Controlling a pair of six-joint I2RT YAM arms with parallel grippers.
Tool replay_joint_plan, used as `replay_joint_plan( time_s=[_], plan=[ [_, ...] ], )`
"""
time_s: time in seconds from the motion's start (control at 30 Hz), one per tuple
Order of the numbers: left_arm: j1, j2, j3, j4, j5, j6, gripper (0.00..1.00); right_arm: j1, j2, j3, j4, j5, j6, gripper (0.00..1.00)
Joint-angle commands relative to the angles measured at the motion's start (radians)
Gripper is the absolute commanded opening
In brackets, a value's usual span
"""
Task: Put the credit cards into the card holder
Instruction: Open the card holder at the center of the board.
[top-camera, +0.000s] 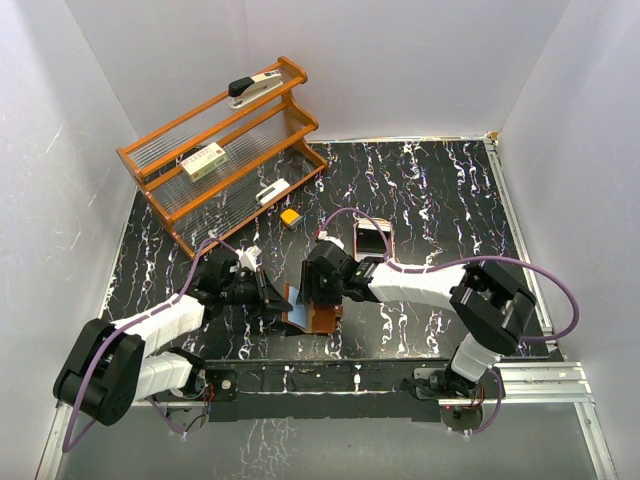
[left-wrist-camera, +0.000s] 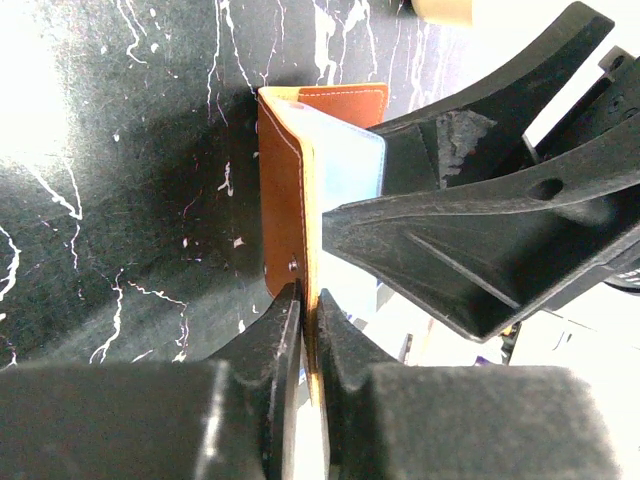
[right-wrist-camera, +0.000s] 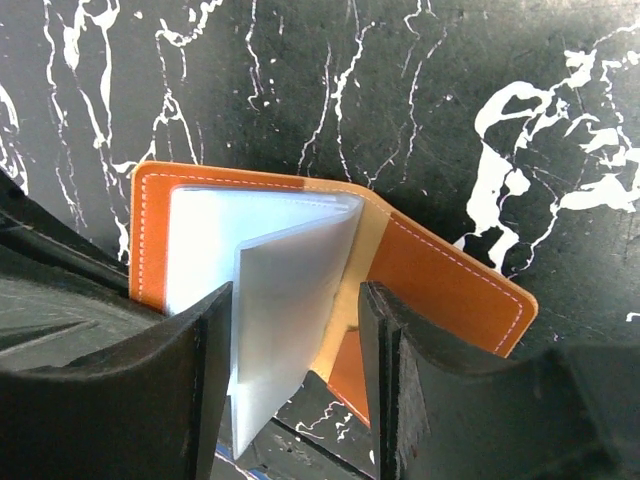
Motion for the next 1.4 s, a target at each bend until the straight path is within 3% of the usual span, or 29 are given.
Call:
replay_joint_plan(
  time_s=[0.0,0.17,0.37,0.7,1.37],
  plan=[
    [-0.005,-0.033,-0.001,0.047,0.052,-0.015,0.0,0.002,0.01,-0.026,0.047,0.009,0.002,0.48],
    [-0.004,-0.043,-0.008,0.068,0.054,-0.018,0.0,0.001,-0.013,-0.026,0.035,0.009,0.003,0.47],
    [-0.005,-0.045,-0.012,0.052,0.041,0.0,0.0,-0.005,-0.064,0.013,0.03,0.004,0.016,0.55],
    [-0.005,-0.041,-0.01,0.044,0.042,0.01,0.0,-0.006,-0.021,0.051,0.037,-0.018,0.017,0.6],
    [-0.005,-0.049,-0.011,0.018,0.032,0.021,0.0,-0.007,-0.022,-0.032,0.031,0.026,0.015,0.51]
  ],
)
